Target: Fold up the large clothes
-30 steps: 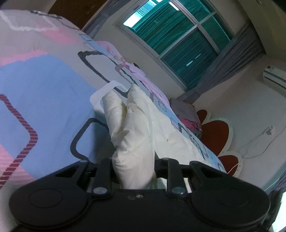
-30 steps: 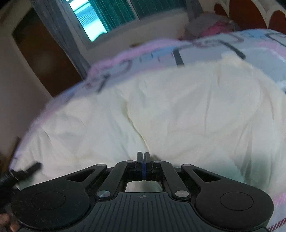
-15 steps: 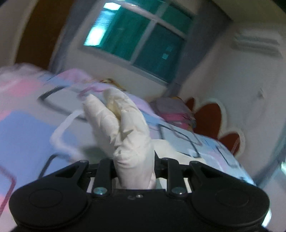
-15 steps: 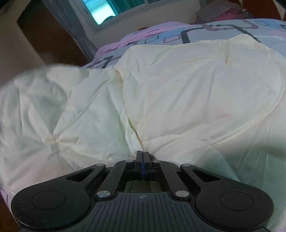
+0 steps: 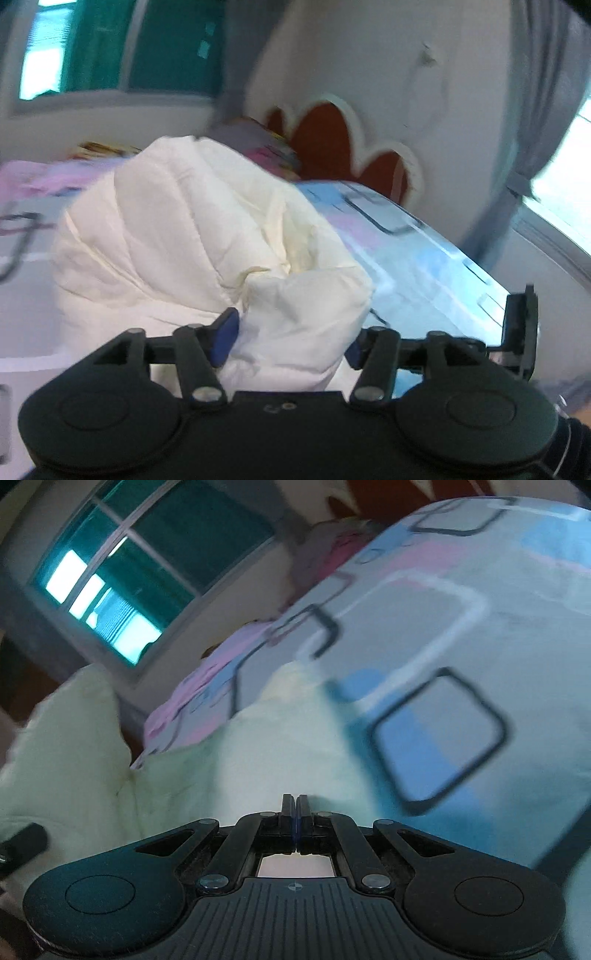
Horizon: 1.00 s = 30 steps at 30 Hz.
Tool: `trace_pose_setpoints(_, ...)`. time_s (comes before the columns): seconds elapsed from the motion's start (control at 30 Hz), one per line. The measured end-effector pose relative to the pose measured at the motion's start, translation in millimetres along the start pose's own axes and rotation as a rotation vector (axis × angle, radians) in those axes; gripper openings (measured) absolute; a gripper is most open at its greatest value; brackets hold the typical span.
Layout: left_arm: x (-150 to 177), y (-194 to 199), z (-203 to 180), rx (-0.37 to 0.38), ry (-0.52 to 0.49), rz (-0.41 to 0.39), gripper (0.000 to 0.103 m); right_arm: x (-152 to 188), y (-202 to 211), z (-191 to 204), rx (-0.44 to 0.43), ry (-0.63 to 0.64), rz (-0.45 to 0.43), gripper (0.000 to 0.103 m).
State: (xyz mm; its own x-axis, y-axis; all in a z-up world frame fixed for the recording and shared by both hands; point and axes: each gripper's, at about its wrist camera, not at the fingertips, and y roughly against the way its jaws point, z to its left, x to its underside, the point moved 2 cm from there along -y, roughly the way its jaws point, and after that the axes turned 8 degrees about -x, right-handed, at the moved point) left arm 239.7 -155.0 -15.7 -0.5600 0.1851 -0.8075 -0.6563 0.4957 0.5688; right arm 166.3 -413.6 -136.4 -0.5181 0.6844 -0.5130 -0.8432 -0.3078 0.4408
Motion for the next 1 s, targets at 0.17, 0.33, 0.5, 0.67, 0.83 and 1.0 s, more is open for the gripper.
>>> trace_pose_setpoints(0.17, 32.5, -77.9, -26.3, 0.097, 0.058, 0.185, 0.072, -10.3, 25.2, -23.0, 0.056, -0.031, -0.027, 0.000)
trace_pose_setpoints(0.33, 46.5, -100.3, -33.2, 0.101, 0.070, 0.206, 0.083, -19.6, 47.0, -30.6, 0.064, -0.012, -0.052, 0.083)
trace_pose_setpoints(0.5, 29.1, -73.1, -38.5, 0.194, 0.129, 0.182, 0.086, -27.7, 53.5, -10.2, 0.017, 0.048, -0.076, 0.083)
trace_pose_setpoints(0.67, 10.6, -13.3, 5.7, 0.199, 0.225, -0.027, 0.074, -39.5, 45.8, 25.7, -0.069, 0.118, -0.078, 0.073)
trace_pose_setpoints(0.83, 3.3, -3.5, 86.0, 0.007, 0.308, -0.120, 0.063, -54.4, 11.3, 71.0, -0.154, 0.232, -0.024, 0.073)
trace_pose_setpoints(1.0, -0.4, -28.4, 131.5, -0.049, 0.352, -0.097, 0.056, -65.4, -38.3, 106.9, -0.201, 0.340, 0.060, 0.073)
